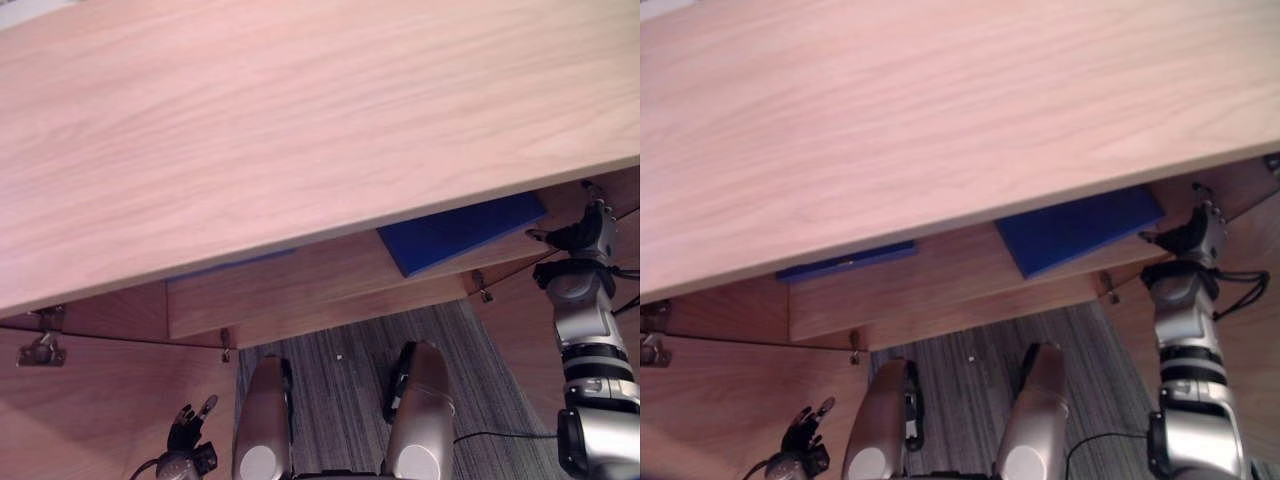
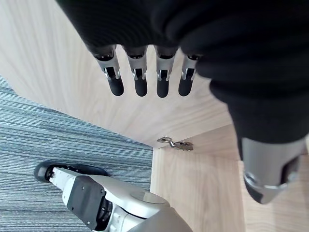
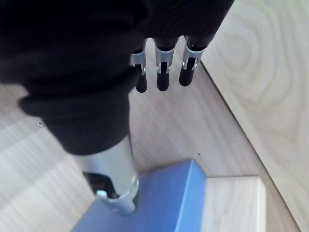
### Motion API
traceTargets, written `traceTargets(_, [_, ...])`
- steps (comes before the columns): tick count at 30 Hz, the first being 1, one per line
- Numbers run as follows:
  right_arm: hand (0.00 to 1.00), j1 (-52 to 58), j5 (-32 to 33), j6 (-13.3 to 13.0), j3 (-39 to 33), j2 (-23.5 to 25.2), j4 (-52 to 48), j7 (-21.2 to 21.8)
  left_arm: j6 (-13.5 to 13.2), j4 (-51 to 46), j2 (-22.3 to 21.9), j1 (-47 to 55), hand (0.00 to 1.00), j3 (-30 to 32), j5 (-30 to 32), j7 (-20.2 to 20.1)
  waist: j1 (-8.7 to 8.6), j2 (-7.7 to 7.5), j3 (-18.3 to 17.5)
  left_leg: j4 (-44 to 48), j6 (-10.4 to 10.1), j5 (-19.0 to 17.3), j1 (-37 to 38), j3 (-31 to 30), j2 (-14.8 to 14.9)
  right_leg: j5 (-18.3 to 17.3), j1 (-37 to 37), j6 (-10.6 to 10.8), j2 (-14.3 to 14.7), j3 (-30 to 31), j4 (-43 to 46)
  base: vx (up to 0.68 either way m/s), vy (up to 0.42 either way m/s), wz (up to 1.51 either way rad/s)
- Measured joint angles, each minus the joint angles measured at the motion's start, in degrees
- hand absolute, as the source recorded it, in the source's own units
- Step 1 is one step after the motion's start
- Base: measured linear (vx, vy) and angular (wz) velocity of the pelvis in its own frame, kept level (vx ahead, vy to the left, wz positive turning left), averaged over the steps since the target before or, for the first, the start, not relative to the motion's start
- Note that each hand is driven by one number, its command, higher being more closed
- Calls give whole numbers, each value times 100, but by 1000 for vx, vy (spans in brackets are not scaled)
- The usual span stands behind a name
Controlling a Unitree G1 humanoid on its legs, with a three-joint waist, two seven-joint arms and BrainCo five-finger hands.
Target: Walk over to the cabinet, pick up the folder, carry it to the office cabinet, place the folder inside the office cabinet, then close the office cabinet door
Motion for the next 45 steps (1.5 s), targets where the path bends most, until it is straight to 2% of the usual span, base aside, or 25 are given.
traceTargets(7, [0, -84, -227, 70, 462, -122, 421, 81, -38, 17, 50, -201, 0, -243, -17, -2, 67, 42, 87, 521, -66, -107, -607, -109, 23, -173, -668, -101, -17, 128, 575, -1, -2, 0])
traceTargets(16, [0, -75, -623, 148, 815, -101, 388, 213, -62, -27, 13, -525, 0, -444, -237, -1, 206, 106, 129, 935, -124, -136, -1262, -136, 189, -259, -1366, -193, -3, 207, 993, 25, -36, -2])
traceTargets(26, [0, -394, -594, 295, 834, -146, -219, -12, -129, -235, -7, -684, 0, -431, -643, 68, 250, 60, 166, 1371, -147, -127, -2142, -209, 299, -266, -2229, -209, 3, 224, 1370, 20, -47, -1])
traceTargets(29, [0, -587, -581, 321, 1114, -325, -220, -10, -168, -250, 8, -693, 0, -428, -651, 73, 264, 39, 183, 1430, -174, -114, -2349, -256, 297, -270, -2403, -216, 4, 209, 1441, 28, -76, 1])
traceTargets(35, [0, -711, -296, 332, 1560, -654, -411, 12, -207, -288, 72, -728, 0, -420, -733, 75, 262, -27, 222, 1548, -274, -59, -2686, -409, 297, -281, -2661, -238, -4, 108, 1566, 32, -79, 3])
traceTargets(39, [0, -837, 183, 330, 1895, -903, -496, 108, -209, -319, 86, -741, 0, -415, -842, 56, 261, -38, 225, 1548, -288, -5, -2850, -501, 297, -282, -2761, -237, -16, 36, 1589, 13, -85, 2])
traceTargets(42, [0, -1045, 718, 327, 2180, -1123, -497, 376, -213, -330, 95, -742, 0, -416, -845, 31, 261, -42, 225, 1506, -294, 75, -2878, -546, 299, -282, -2778, -237, -43, -36, 1595, 3, -108, -1])
traceTargets(45, [0, -1279, 963, 327, 2435, -1238, -495, 513, -215, -331, 104, -752, 0, -415, -861, 5, 258, -42, 225, 1429, -368, 162, -2968, -646, 304, -283, -2814, -238, -137, -219, 1561, 3, -107, -3])
